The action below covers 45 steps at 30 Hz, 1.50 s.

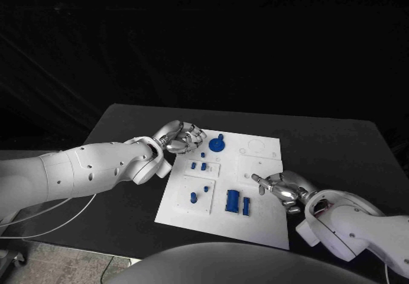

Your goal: Assemble the parts on the task board

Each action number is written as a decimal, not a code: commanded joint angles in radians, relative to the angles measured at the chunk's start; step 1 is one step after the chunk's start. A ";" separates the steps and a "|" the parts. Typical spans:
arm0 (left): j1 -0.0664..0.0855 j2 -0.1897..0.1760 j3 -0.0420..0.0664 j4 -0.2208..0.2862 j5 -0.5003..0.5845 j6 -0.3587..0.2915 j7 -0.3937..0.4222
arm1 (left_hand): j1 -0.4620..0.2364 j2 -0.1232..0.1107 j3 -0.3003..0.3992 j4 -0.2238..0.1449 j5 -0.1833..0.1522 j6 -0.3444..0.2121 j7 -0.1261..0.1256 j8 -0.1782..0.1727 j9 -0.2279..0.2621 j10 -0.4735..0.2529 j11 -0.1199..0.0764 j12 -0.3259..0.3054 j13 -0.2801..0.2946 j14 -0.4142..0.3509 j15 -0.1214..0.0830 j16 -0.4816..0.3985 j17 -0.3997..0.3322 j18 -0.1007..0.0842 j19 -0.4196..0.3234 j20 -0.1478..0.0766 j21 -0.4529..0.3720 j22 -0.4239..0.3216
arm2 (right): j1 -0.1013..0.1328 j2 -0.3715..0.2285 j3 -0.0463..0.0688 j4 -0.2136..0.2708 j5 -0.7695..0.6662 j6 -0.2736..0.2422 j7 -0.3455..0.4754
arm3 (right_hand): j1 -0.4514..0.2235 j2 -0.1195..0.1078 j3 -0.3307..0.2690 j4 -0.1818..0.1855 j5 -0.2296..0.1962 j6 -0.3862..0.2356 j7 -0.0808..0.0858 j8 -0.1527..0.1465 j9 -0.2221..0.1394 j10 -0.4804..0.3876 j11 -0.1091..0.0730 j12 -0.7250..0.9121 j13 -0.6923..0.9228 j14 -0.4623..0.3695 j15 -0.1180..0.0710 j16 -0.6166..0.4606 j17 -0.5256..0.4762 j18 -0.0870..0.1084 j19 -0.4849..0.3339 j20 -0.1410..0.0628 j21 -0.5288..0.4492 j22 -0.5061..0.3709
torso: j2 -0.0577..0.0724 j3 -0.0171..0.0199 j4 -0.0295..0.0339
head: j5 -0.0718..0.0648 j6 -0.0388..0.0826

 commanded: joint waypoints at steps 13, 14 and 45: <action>0.000 -0.047 0.001 0.086 0.150 -0.084 0.269 | -0.326 0.032 -0.241 0.005 -0.461 -0.045 -0.008 -0.072 -0.102 -0.268 -0.015 -0.151 -0.155 -0.664 0.046 -0.537 -0.286 0.043 -0.940 0.032 -0.924 -0.262 | 0.056 0.026 0.001 -0.155 0.649 0.226 0.758 | 0.152 -0.008 -0.180 -0.001 -0.185 -0.345 0.069 -0.545 -0.510 -1.051 0.276 -1.363 -0.680 -1.048 0.311 -1.233 -1.037 0.067 -0.949 0.251 -1.261 -0.533 | -0.031 0.0001 -0.0287 | 0.021 0.000; 0.000 -0.048 0.001 0.088 0.161 -0.069 0.276 | -0.343 0.025 -0.269 0.026 -0.493 -0.090 -0.032 -0.108 -0.124 -0.357 -0.055 -0.210 -0.195 -0.772 0.018 -0.689 -0.356 0.033 -1.004 0.039 -0.990 -0.307 | 0.057 0.031 0.001 -0.166 0.665 0.251 0.774 | 0.160 -0.004 -0.189 0.003 -0.198 -0.479 0.012 -0.594 -0.633 -1.190 0.237 -1.433 -0.794 -1.220 0.298 -1.314 -1.114 0.025 -1.213 0.263 -1.272 -0.797 | -0.032 0.0004 -0.0293 | 0.020 0.000; -0.037 0.003 0.159 0.188 0.454 -0.309 0.155 | -1.584 0.050 -0.201 -0.271 -0.683 -0.722 -0.159 -0.415 -0.383 -0.645 -0.125 -0.744 -0.446 -0.949 -0.061 -1.189 -0.533 -0.077 -1.240 -0.171 -1.249 -1.307 | 0.073 0.148 0.073 -0.281 0.824 -0.058 0.854 | -0.784 -0.061 -0.110 -0.293 -0.338 -0.879 0.004 -0.658 -1.126 -1.466 0.069 -1.567 -1.308 -1.465 0.120 -1.411 -1.271 -0.053 -1.463 0.007 -1.309 -1.308 | -0.026 -0.0105 -0.0084 | -0.077 0.158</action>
